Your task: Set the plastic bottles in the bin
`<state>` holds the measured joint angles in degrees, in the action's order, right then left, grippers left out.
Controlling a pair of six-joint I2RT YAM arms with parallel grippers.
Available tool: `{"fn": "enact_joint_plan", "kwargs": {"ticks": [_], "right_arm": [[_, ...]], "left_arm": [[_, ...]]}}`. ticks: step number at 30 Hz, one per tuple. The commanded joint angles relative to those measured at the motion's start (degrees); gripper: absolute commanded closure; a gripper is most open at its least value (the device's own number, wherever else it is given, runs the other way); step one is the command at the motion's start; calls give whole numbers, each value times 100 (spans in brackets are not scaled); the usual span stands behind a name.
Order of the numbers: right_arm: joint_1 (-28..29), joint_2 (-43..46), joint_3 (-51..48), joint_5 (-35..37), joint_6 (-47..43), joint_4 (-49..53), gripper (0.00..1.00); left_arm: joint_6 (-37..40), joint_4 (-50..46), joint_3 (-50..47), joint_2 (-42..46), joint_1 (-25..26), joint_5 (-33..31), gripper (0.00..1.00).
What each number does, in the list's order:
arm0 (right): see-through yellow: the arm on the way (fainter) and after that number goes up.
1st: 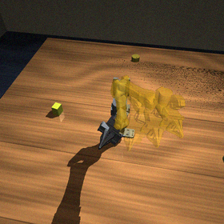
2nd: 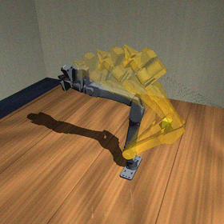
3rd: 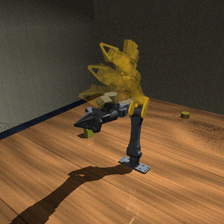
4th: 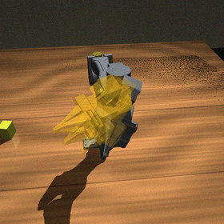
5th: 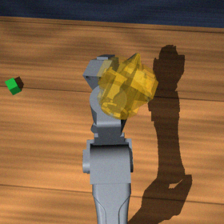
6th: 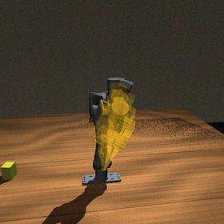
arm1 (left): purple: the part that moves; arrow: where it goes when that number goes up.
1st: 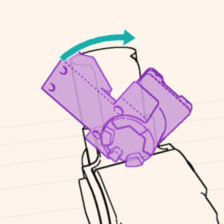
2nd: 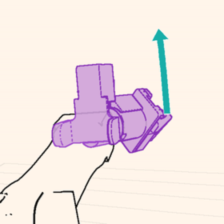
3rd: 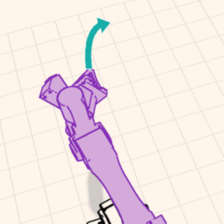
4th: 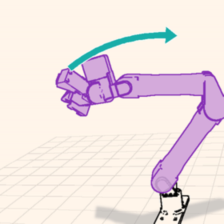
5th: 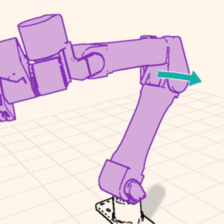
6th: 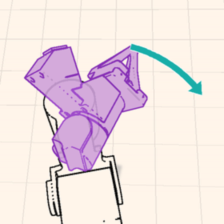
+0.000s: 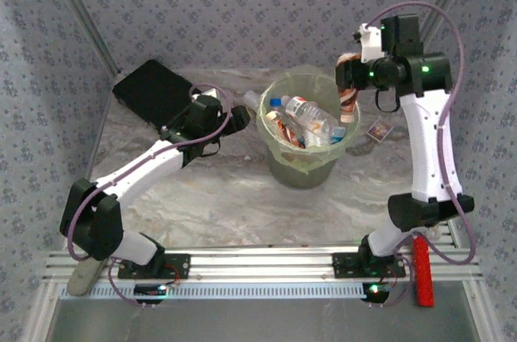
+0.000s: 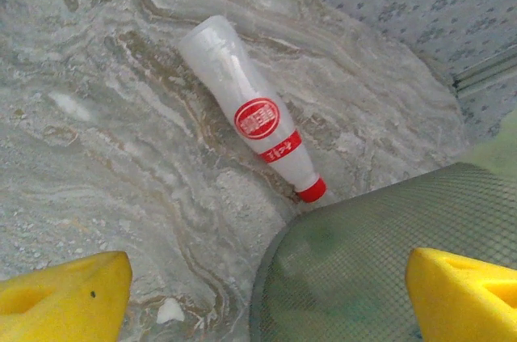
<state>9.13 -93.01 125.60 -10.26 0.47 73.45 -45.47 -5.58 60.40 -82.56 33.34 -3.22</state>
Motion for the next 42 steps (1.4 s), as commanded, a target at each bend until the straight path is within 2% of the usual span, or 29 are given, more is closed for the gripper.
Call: {"fn": "enact_joint_plan", "kwargs": {"ticks": [1,9,13,17,22,26,32,42], "right_arm": [[72,-180,-58,-136,-329,413,50],[383,-420,-491,-350,-335,362,46],[406,-179,-1027,-461,-181,81,39],[390,-103,-684,-289,-188,298,24],[405,-51,-9,-222,-194,503,18],[663,-96,127,-551,-136,592,24],[967,-107,-593,-639,9,465,36],[1333,-70,-1622,-932,204,-26,42]], "left_arm": [[-114,-66,204,-76,-48,93,13],[-112,-110,179,-126,-90,103,13],[-106,-110,165,-128,-100,94,13],[-82,-127,174,-132,-114,128,13],[-87,-83,154,-172,-110,139,13],[-112,-66,173,-247,-114,163,14],[-163,-23,235,-415,-141,237,14],[-241,39,229,-606,-185,311,14]]}}
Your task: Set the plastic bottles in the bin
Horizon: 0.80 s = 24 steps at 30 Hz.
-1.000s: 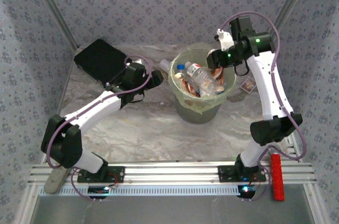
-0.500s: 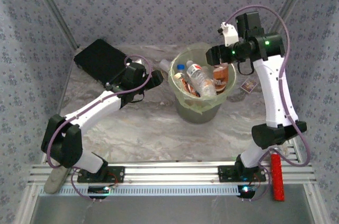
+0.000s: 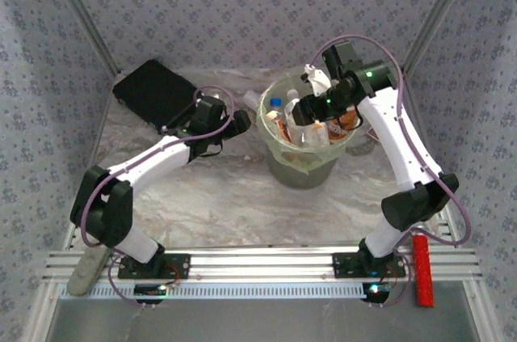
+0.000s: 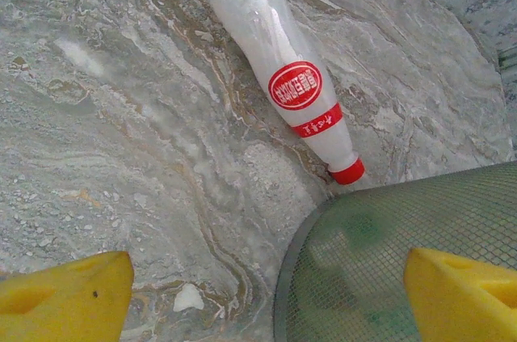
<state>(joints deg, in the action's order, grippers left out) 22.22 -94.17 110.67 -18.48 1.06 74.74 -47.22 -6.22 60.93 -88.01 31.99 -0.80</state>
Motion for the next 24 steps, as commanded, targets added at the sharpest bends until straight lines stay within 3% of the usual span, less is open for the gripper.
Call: {"fn": "enact_joint_plan", "kwargs": {"ticks": [1,5,12,18,24], "right_arm": [[37,56,-133,-124,172,-186,42],[76,72,294,-118,169,-38,41],[-477,386,1077,736,246,61,38],[-1181,603,710,1106,286,130,42],[-1289,553,102,519,346,-329,47]], "left_arm": [[-72,113,179,-88,-44,78,14],[-142,202,260,-322,-61,210,14],[-314,443,588,-896,-80,365,11],[-564,745,934,-1498,-182,584,10],[-1024,1056,1165,-2035,-213,685,9]]}}
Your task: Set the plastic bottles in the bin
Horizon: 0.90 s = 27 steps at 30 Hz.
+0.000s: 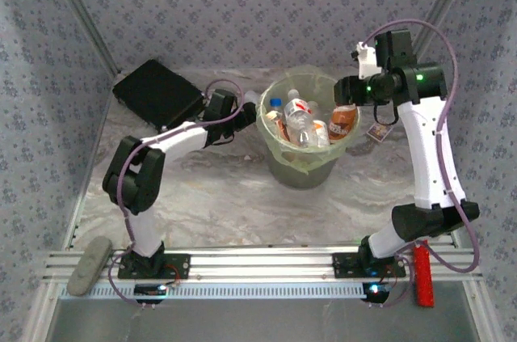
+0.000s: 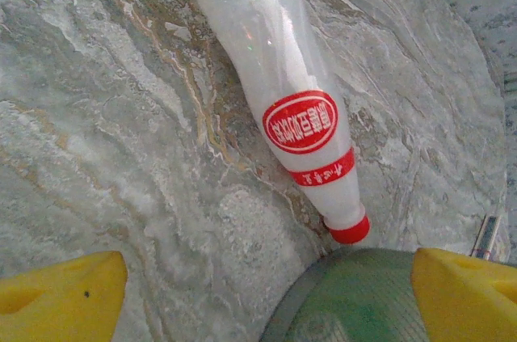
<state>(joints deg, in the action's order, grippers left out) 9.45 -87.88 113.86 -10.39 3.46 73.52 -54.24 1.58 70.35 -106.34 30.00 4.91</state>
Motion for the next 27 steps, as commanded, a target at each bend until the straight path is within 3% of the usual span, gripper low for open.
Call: {"fn": "enact_joint_plan", "kwargs": {"ticks": [1,11,19,24,27], "right_arm": [[-12,-109,-290,-369,117,-295,47],[-57,-120,-250,-982,134,-597,48],[-180,304,-241,-976,41,-548,42],[-203,479,-433,-999,40,-660,42],[-207,558,-459,-1051,37,-713,41]], "left_arm": [[-377,297,246,-253,-15,71,9],[-792,615,1007,-1224,-62,-222,6],[-837,213,2050,-2152,-178,-508,3],[-972,-15,2618,-2685,-224,-529,9],[-1031,-9,2635,-2743,-231,-587,18]]}}
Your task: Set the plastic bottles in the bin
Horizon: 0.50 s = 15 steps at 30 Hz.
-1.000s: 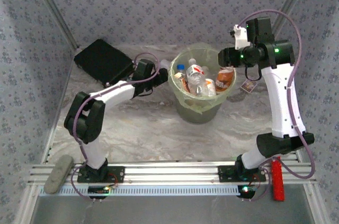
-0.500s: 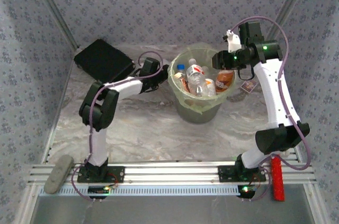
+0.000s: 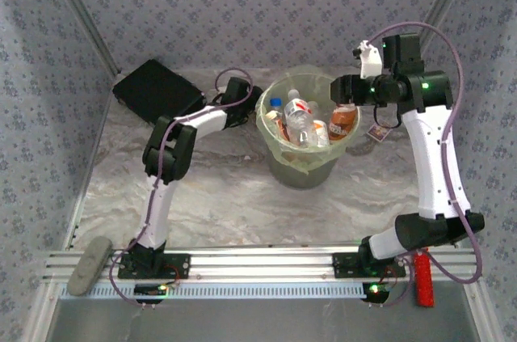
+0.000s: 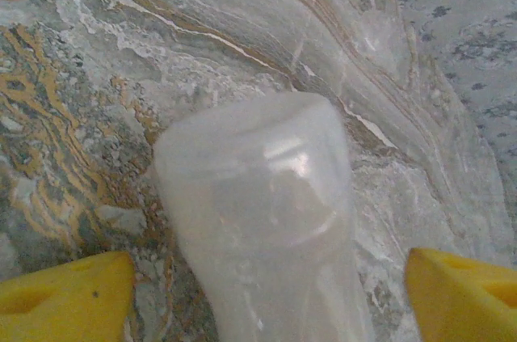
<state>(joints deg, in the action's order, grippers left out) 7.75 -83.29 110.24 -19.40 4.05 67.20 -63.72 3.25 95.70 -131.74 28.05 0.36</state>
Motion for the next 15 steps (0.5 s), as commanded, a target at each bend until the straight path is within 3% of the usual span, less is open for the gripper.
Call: {"fn": "enact_joint_plan", "kwargs": {"ticks": [1,9,15], "right_arm": [[-41,126,-110,-180,-19,-108,41],[-41,244,-248,-328,26,-251,41],[-4,259,-223,-504,0,-346,41]], "left_arm": [[-81,-175,90,-200,-38,-157,22],[-163,-188,65,-173,-148,-83,47],[-194,266,-626,520,-293,-76,55]]}}
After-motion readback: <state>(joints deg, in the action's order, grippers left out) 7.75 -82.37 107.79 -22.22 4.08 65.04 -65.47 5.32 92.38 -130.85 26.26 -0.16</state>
